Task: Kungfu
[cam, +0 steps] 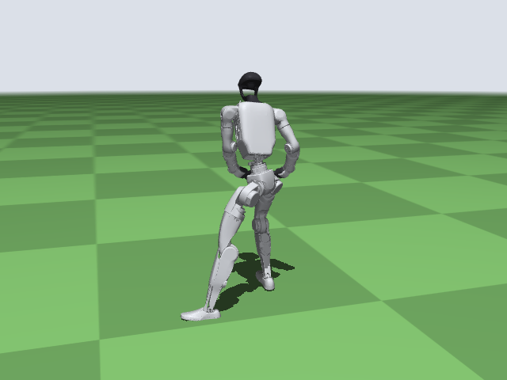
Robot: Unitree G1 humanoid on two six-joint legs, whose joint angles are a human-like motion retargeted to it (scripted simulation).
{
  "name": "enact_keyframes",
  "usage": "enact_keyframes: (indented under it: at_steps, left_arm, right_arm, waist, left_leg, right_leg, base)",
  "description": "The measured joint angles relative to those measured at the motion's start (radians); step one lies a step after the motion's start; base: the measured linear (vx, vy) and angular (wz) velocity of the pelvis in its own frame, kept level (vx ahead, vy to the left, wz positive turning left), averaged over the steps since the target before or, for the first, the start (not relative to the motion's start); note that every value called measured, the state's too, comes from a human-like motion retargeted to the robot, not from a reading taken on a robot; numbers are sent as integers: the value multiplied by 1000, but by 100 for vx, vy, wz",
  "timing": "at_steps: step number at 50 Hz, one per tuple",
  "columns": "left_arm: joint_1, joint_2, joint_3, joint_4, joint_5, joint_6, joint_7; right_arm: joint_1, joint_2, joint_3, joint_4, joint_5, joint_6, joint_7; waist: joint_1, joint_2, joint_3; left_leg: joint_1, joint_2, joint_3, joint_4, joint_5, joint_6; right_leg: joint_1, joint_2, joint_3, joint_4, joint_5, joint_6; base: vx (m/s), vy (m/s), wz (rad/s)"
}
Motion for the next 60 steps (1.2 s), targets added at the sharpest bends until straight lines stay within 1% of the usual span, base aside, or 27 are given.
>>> enact_keyframes:
  at_steps: [3,5,8,11,15,18,20,22,25,28,30,32,33,35,36,37,39,40,41,43,45,49,50,51,53,55,60]
  left_arm:
    - [-10,8,14,-52,-33,-23,-98]
    - [-23,29,31,-107,-52,-18,-136]
    - [-47,80,70,-223,-79,5,-140]
    - [-69,154,108,-372,-139,36,-125]
    - [-76,275,174,-632,-233,104,-87]
    - [-63,334,252,-840,-249,190,-24]
    - [-49,350,329,-974,-252,264,32]
    - [-46,357,424,-1099,-264,302,69]
    - [-52,365,549,-1254,-340,351,114]
    - [-72,380,662,-1376,-480,353,120]
    - [-78,407,737,-1454,-601,343,89]
    - [-63,444,820,-1516,-676,336,51]
    - [-46,469,866,-1545,-695,343,38]
    - [-9,507,951,-1596,-700,360,34]
    - [1,512,978,-1608,-687,362,47]
    - [8,516,999,-1616,-671,364,61]
    - [15,521,1005,-1616,-636,368,101]
    - [19,524,1002,-1615,-618,369,124]
    - [30,530,996,-1615,-605,367,145]
    - [62,539,988,-1613,-588,361,177]
    - [111,551,996,-1603,-580,355,198]
    - [237,571,1064,-1571,-575,342,212]
    - [270,573,1088,-1565,-573,338,212]
    - [296,568,1109,-1557,-572,336,214]
    - [342,556,1139,-1541,-566,332,221]
    - [378,540,1151,-1518,-556,332,229]
    - [458,488,1176,-1422,-549,341,254]
  right_arm:
    - [50,8,-15,-23,136,9,68]
    - [85,4,-28,-36,234,7,139]
    - [154,-25,-61,-75,418,-16,280]
    - [241,-56,-112,-124,676,-12,454]
    - [384,-86,-209,-212,1108,91,755]
    - [483,-57,-309,-241,1352,201,889]
    - [543,-22,-369,-257,1506,278,946]
    - [599,19,-411,-280,1661,318,964]
    - [655,84,-406,-293,1839,283,894]
    - [580,160,-295,-257,1865,237,807]
    - [423,224,-197,-151,1857,249,819]
    - [183,321,-123,68,1847,313,893]
    - [42,370,-94,215,1858,368,948]
    - [-203,458,-93,482,1852,534,1102]
    - [-287,475,-101,577,1880,565,1139]
    - [-363,490,-105,657,1925,576,1146]
    - [-459,516,-106,725,2066,505,1059]
    - [-488,535,-117,724,2123,455,1030]
    - [-500,549,-137,704,2122,441,1044]
    - [-522,564,-159,682,2074,457,1091]
    - [-537,565,-143,686,2005,485,1114]
    - [-511,583,-47,674,1958,443,1051]
    - [-501,588,-22,665,1951,436,1042]
    - [-490,589,-2,651,1938,435,1038]
    - [-467,585,28,618,1899,427,1027]
    - [-448,573,40,582,1851,412,1006]
    - [-466,523,60,453,1762,387,947]
  waist:
    - [18,1,-15]
    - [26,-1,-23]
    - [36,-6,-26]
    - [38,-15,-22]
    - [41,-33,-17]
    - [53,-45,-18]
    - [75,-57,-25]
    - [112,-70,-43]
    - [175,-68,-88]
    - [272,-51,-159]
    - [348,-41,-207]
    - [399,-28,-251]
    - [416,-24,-268]
    - [444,-15,-283]
    - [466,-17,-284]
    - [490,-21,-285]
    - [546,-40,-288]
    - [575,-47,-289]
    - [594,-50,-282]
    - [627,-51,-268]
    - [635,-50,-255]
    - [590,-48,-249]
    - [573,-49,-247]
    - [558,-52,-244]
    - [539,-60,-244]
    - [533,-79,-250]
    - [525,-115,-256]
  left_leg:
    - [8,-12,0,0,-6,-1]
    - [14,-21,1,1,-11,-3]
    - [19,-38,0,4,-22,-3]
    - [14,-53,-11,16,-36,-5]
    - [-10,-67,-44,54,-65,-13]
    - [-42,-74,-74,107,-100,-17]
    - [-74,-85,-114,165,-139,-8]
    - [-120,-109,-181,253,-194,13]
    - [-196,-148,-292,393,-274,24]
    - [-226,-204,-337,481,-352,6]
    - [-253,-236,-358,546,-410,-5]
    - [-276,-235,-331,598,-461,-2]
    - [-285,-222,-300,626,-486,-1]
    - [-305,-217,-262,677,-530,6]
    - [-319,-232,-269,702,-547,9]
    - [-332,-247,-273,725,-562,12]
    - [-351,-267,-274,757,-582,19]
    - [-359,-270,-277,767,-591,22]
    - [-363,-271,-286,774,-597,23]
    - [-367,-269,-306,785,-606,24]
    - [-363,-263,-325,784,-613,23]
    - [-363,-235,-358,771,-613,17]
    - [-364,-227,-363,770,-611,19]
    - [-365,-223,-365,771,-609,21]
    - [-363,-213,-362,773,-599,28]
    - [-355,-216,-356,770,-584,32]
    - [-313,-211,-338,737,-525,17]
  right_leg:
    - [13,-6,9,-12,11,10]
    - [24,-9,15,-25,22,18]
    - [47,-19,19,-55,49,34]
    - [79,-27,20,-102,86,55]
    - [138,-36,10,-185,148,87]
    - [203,-43,-12,-268,204,117]
    - [253,-52,-25,-331,243,138]
    - [313,-70,-36,-400,287,162]
    - [425,-85,-69,-506,359,197]
    - [522,-102,-97,-602,433,229]
    - [574,-115,-126,-662,485,254]
    - [620,-120,-196,-717,534,266]
    - [638,-120,-237,-745,558,263]
    - [673,-123,-313,-798,611,262]
    - [690,-129,-343,-817,632,269]
    - [705,-135,-369,-834,652,273]
    - [724,-142,-401,-860,689,262]
    - [731,-138,-413,-872,706,250]
    - [740,-127,-425,-881,718,229]
    - [753,-105,-433,-891,739,172]
    - [746,-86,-396,-884,757,96]
    - [703,-59,-328,-837,778,-42]
    - [694,-52,-317,-829,784,-66]
    - [690,-48,-314,-824,785,-68]
    - [688,-43,-312,-816,781,-57]
    - [688,-47,-308,-815,771,-18]
    - [678,-71,-297,-802,717,140]
  base:
    - [14,8,14]
    - [16,15,16]
    - [14,18,19]
    - [16,25,26]
    - [17,31,36]
    - [18,32,55]
    - [25,38,62]
    - [38,51,73]
    - [56,62,99]
    - [75,90,84]
    - [70,79,46]
    - [62,73,41]
    - [52,73,44]
    - [37,68,51]
    - [19,49,57]
    - [14,34,55]
    - [23,26,44]
    - [21,14,37]
    - [17,9,34]
    - [11,6,21]
    - [13,6,-4]
    - [14,-1,-22]
    - [5,-10,-18]
    - [2,-13,-16]
    - [-1,-18,-14]
    - [-2,-23,-18]
    - [-13,-29,-42]
